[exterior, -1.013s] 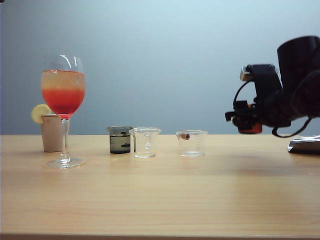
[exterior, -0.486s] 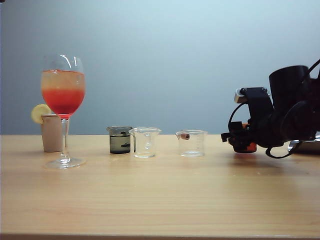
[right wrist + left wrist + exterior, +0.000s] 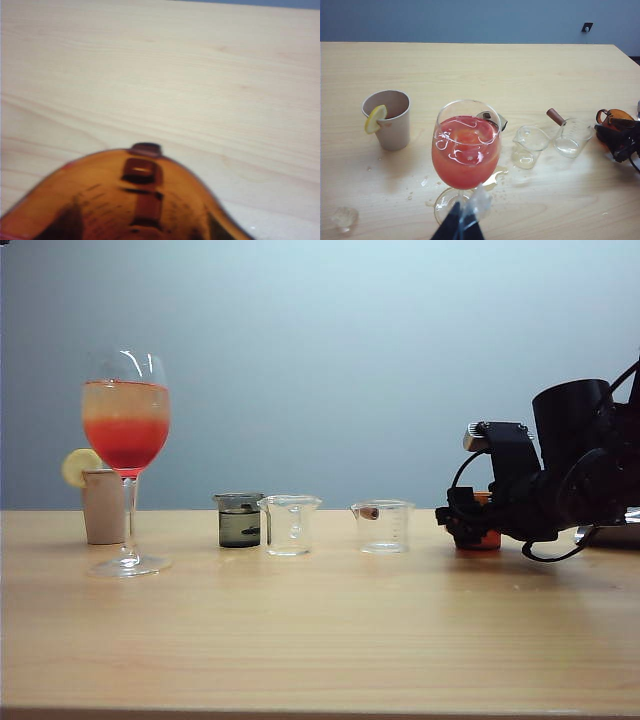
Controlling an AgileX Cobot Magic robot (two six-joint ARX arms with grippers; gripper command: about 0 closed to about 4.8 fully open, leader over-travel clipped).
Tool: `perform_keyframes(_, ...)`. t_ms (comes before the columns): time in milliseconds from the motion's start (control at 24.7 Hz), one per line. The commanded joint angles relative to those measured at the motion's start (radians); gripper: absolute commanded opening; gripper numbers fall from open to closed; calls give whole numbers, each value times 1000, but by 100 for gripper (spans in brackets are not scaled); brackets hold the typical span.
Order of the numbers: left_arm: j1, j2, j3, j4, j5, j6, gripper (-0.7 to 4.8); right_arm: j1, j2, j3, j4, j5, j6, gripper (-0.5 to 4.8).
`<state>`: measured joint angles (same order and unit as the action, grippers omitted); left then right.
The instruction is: Pick up the fourth measuring cup from the left, pour the grenadine inside into the goblet, and finally put the measuring cup back in its original place.
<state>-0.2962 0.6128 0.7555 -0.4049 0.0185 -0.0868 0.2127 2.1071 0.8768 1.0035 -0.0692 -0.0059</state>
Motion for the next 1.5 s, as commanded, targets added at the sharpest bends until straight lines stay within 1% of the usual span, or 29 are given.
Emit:
perform_keyframes(41, 0, -2, 5, 9, 4, -3, -6, 1, -6, -2, -54, -19, 7, 389)
perform_keyframes(81, 0, -2, 5, 9, 4, -3, -6, 1, -16, -4, -62, -19, 7, 413)
perform_keyframes(162, 0, -2, 5, 9, 4, -3, -6, 1, -28, -4, -87, -19, 6, 479)
perform_keyframes(446, 0, -2, 5, 9, 4, -3, -6, 1, -50, -4, -176, -16, 6, 479)
perform_keyframes(608, 0, -2, 5, 9, 4, -3, -6, 1, -69, -3, -258, -17, 4, 479)
perform_keyframes(689, 0, -2, 5, 9, 4, -3, -6, 1, -91, -3, -303, -17, -23, 479)
perform_keyframes(891, 0, -2, 5, 9, 4, -4, -6, 1, -138, -4, -348, -20, -24, 479)
perform_keyframes(1134, 0, -2, 5, 9, 5, -4, -6, 1, -275, -3, -571, -19, -24, 479)
perform_keyframes(1175, 0, -2, 5, 10, 4, -3, -6, 1, -303, -3, -618, -20, -19, 463)
perform_keyframes(1215, 0, -2, 5, 9, 5, -4, -6, 1, -327, -3, -656, -20, -17, 415)
perform_keyframes(1256, 0, -2, 5, 10, 4, -3, -6, 1, -379, -3, -734, -20, -16, 273)
perform_keyframes(1296, 0, -2, 5, 10, 4, -4, -6, 1, -407, -3, -769, -20, -16, 173)
perform_keyframes(1337, 0, -2, 5, 10, 4, -3, -6, 1, -454, -3, -821, -19, -16, 16)
perform_keyframes(1377, 0, -2, 5, 10, 4, -3, -6, 1, -485, -3, -850, -19, -16, -3)
perform_keyframes(1499, 0, -5, 5, 10, 0, -4, -6, 8, -668, -3, -975, -23, -16, -1)
